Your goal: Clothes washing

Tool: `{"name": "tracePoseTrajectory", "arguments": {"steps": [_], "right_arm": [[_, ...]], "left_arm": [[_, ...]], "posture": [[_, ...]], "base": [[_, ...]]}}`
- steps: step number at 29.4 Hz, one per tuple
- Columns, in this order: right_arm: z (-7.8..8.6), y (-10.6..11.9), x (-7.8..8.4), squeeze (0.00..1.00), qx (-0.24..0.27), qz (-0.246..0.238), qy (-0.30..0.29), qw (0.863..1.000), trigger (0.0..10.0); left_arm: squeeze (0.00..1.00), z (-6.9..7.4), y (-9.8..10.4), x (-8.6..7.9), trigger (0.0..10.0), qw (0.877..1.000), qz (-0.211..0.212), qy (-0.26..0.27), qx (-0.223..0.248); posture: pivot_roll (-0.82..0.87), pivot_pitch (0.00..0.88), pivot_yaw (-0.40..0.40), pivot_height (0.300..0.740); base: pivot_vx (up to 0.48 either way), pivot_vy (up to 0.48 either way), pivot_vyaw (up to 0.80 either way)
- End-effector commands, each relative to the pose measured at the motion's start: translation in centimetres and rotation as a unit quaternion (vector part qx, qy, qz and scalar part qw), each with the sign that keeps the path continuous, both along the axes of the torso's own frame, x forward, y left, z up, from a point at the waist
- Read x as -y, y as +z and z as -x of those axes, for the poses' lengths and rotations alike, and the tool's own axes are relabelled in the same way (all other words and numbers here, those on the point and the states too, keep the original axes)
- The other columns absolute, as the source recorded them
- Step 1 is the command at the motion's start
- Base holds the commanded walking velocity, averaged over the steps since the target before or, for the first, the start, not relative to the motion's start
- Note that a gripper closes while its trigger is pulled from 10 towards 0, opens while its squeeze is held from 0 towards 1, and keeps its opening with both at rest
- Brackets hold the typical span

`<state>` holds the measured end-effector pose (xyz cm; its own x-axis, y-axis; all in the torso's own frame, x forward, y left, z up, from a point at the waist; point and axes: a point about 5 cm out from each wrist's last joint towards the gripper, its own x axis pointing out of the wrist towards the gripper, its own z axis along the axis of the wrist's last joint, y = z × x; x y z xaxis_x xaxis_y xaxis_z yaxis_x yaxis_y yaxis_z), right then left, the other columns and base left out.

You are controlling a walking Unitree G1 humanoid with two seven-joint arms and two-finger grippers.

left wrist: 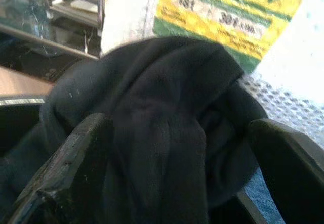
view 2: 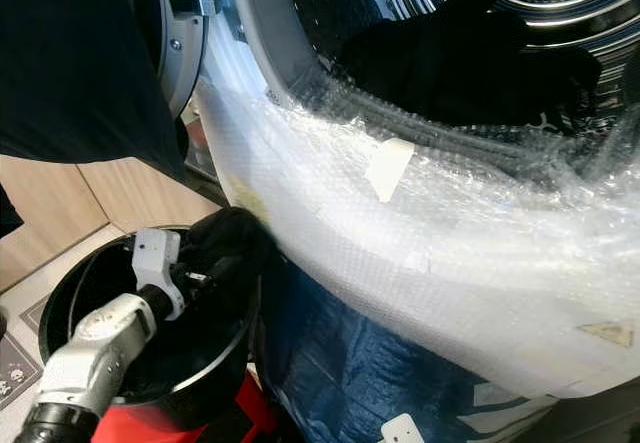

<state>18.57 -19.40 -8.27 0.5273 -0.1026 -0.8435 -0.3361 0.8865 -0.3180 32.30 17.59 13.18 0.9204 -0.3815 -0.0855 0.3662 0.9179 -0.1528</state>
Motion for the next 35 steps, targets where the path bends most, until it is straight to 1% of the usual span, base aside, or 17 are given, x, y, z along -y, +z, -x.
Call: {"name": "tracePoseTrajectory", "arguments": {"steps": [1,5,11,15,16,18,20,21,23,24,26,27,29,33,35], "right_arm": [[0.8,-0.3,0.5,0.0,-0.009,0.005,-0.009,1.0,10.0],[0.9,-0.3,0.6,0.0,-0.01,0.005,-0.013,1.0,10.0],[0.3,-0.1,0.5,0.0,-0.003,0.006,-0.008,1.0,10.0],[-0.2,0.2,0.6,0.0,0.005,0.007,-0.007,1.0,10.0],[-0.3,0.2,0.7,0.0,0.007,0.008,-0.005,1.0,10.0],[-0.3,0.2,0.7,0.0,0.007,0.008,-0.004,1.0,10.0],[-0.4,0.3,0.7,0.0,0.008,0.01,-0.003,1.0,10.0],[-0.4,0.3,0.8,0.0,0.008,0.011,-0.002,1.0,10.0],[-0.3,0.3,0.9,0.0,0.008,0.011,-0.002,1.0,10.0],[-0.3,0.3,1.0,0.0,0.008,0.012,-0.002,1.0,10.0],[-0.2,0.3,1.2,0.0,0.007,0.015,-0.002,1.0,10.0],[-0.2,0.3,1.4,0.0,0.007,0.019,0.0,1.0,10.0],[-0.1,0.3,1.6,0.0,0.006,0.021,0.0,1.0,10.0],[0.2,0.3,2.2,0.0,0.007,0.03,0.002,1.0,10.0],[0.6,0.2,2.6,0.0,0.005,0.035,0.002,0.999,10.0]], "left_arm": [[1.0,-0.3,-0.1,-0.6,10.0,1.0,-0.01,-0.008,-0.011],[1.0,-0.6,0.7,-1.0,10.0,1.0,-0.003,-0.022,0.001],[1.0,-1.4,1.0,-1.8,10.0,0.999,0.016,-0.04,-0.012],[1.0,-2.0,1.4,-3.0,10.0,0.999,0.025,-0.038,-0.014],[1.0,-2.2,1.4,-3.6,10.0,0.999,0.019,-0.032,-0.015],[1.0,-2.2,1.4,-3.8,10.0,0.999,0.017,-0.031,-0.016],[1.0,-2.6,1.6,-4.9,10.0,0.999,0.03,-0.022,-0.02],[1.0,-2.6,1.8,-5.4,10.0,0.999,0.04,-0.03,-0.021],[1.0,-2.6,1.8,-5.3,10.0,0.998,0.041,-0.033,-0.02],[1.0,-2.9,1.7,-5.8,10.0,0.999,0.041,-0.022,-0.026],[1.0,-3.0,1.4,-6.2,10.0,0.999,0.03,-0.02,-0.031],[1.0,-3.0,1.0,-6.3,10.0,0.999,0.008,-0.03,-0.037],[1.0,-2.9,0.9,-6.2,10.0,0.999,-0.01,-0.04,-0.035],[1.0,-2.8,1.3,-5.5,10.0,0.996,-0.014,-0.087,-0.011],[1.0,-2.9,1.4,-5.3,10.0,0.995,-0.015,-0.094,-0.005]], "posture": [[0.08,0.138,-0.05,0.74],[0.08,0.138,-0.057,0.74],[0.07,0.136,-0.07,0.74],[0.07,0.134,-0.076,0.74],[0.07,0.135,-0.079,0.74],[0.07,0.135,-0.081,0.74],[0.07,0.134,-0.086,0.74],[0.06,0.133,-0.089,0.74],[0.06,0.132,-0.09,0.74],[0.05,0.127,-0.097,0.74],[0.05,0.126,-0.101,0.74],[0.05,0.125,-0.104,0.74],[0.05,0.123,-0.108,0.74],[0.04,0.126,-0.124,0.74],[0.04,0.135,-0.136,0.74]], "base": [[0.0,0.0,0.0],[0.0,0.0,0.0],[0.0,0.0,0.0],[0.0,0.0,0.0],[0.0,0.0,0.0],[0.0,0.0,0.0],[0.0,0.0,0.0],[0.0,0.0,0.0],[0.0,0.0,0.0],[0.0,0.0,0.0],[0.0,0.0,0.0],[0.0,0.0,0.0],[0.0,0.0,0.0],[0.0,0.0,0.0],[0.0,0.0,0.0]]}}
